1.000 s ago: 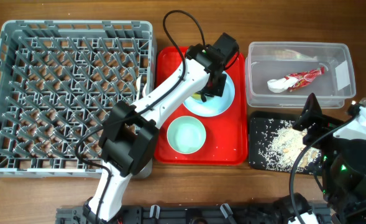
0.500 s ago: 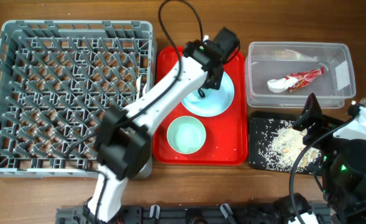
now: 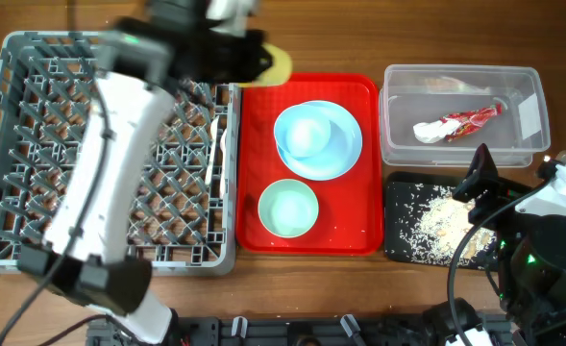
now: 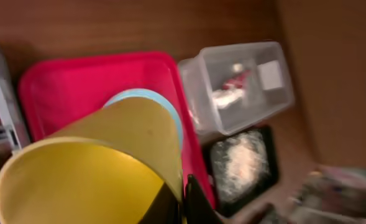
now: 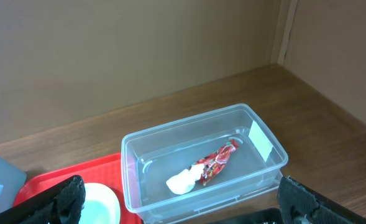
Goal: Sort waste into correct bins and load items into the dishwasher rack
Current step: 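Lift the yellow cup with the left gripper and carry it over the dish rack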
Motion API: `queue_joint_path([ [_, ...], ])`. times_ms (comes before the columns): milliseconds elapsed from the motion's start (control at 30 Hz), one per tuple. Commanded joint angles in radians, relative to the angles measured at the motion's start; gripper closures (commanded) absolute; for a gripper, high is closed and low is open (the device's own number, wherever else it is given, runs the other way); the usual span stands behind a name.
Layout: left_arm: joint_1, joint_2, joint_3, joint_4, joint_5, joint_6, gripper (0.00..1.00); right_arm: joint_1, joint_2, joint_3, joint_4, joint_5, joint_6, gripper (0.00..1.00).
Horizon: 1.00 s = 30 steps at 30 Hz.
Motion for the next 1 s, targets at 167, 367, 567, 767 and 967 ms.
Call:
queue_joint_path([
  [167, 0.275, 0.175, -0.015, -0.198, 0.615, 0.354, 0.96, -0.002, -0.003, 0.009, -0.001, 0.016, 0.012, 0.0],
  [367, 0.314, 0.301, -0.015, -0.283, 0.756, 0.509, 0.96, -0.002, -0.003, 0.009, -0.001, 0.017, 0.012, 0.0],
  [567, 0.317, 0.415, -0.015, -0.261, 0.775, 0.509, 0.96, -0.002, -0.003, 0.009, -0.001, 0.017, 0.012, 0.0],
  [767, 0.353, 0.501, -0.021, -0.253, 0.773, 0.509, 0.96, -0.002, -0.003, 0.009, -0.001, 0.016, 0.012, 0.0],
  [967, 0.376, 0.545, -0.073, -0.251, 0.714, 0.509, 0.96, -0.002, -0.003, 0.009, -0.001, 0.016, 0.012, 0.0],
])
